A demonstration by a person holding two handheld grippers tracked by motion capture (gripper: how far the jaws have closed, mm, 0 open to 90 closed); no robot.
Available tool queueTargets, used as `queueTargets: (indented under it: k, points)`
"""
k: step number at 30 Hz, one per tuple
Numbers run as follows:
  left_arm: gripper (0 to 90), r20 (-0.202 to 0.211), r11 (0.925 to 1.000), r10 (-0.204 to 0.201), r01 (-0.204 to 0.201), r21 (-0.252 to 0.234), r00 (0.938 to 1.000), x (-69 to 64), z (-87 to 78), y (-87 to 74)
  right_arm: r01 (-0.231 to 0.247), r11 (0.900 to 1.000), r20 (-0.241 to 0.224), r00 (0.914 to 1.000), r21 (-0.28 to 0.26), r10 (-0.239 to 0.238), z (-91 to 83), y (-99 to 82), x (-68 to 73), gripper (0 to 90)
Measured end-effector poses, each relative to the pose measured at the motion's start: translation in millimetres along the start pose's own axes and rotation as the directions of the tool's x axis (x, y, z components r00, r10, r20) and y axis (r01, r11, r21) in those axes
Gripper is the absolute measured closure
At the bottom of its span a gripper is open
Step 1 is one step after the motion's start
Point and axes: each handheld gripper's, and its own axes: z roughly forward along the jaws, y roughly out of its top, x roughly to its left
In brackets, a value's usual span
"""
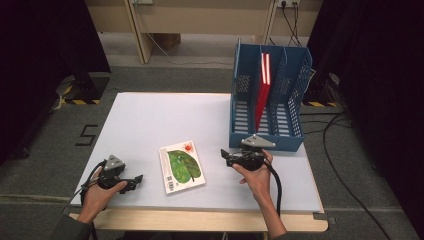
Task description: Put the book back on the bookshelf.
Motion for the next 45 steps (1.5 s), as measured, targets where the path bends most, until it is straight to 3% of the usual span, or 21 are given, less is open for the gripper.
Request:
queueTargets:
  k: [8,21,32,45]
  points:
    - [15.3,0.018,0.9999,-0.009,0.01,-0.011,0.9998,-2.7,-0.3,0.7,0.021,0.999,-0.055,0.9983,0.04,-0.019,13.2,-2.9,22.2,25.7]
    - [15.2,0.035,0.9988,0.037,-0.036,-0.034,0.9987,-20.0,1.5,5.6,0.058,0.9923,-0.137,0.9896,0.109,-0.043,36.0,-11.4,50.5,27.6]
    - [15.1,0.049,0.9964,0.082,-0.08,-0.028,0.9955,-39.1,8.8,8.2,0.078,0.9825,-0.143,0.9883,0.169,-0.054,48.4,-16.3,62.2,27.8]
    - [15.1,0.048,0.9931,0.116,-0.115,-0.02,0.9921,-49.0,13.0,9.8,0.053,0.9744,-0.155,0.9877,0.218,-0.019,62.9,-25.5,69.2,28.9]
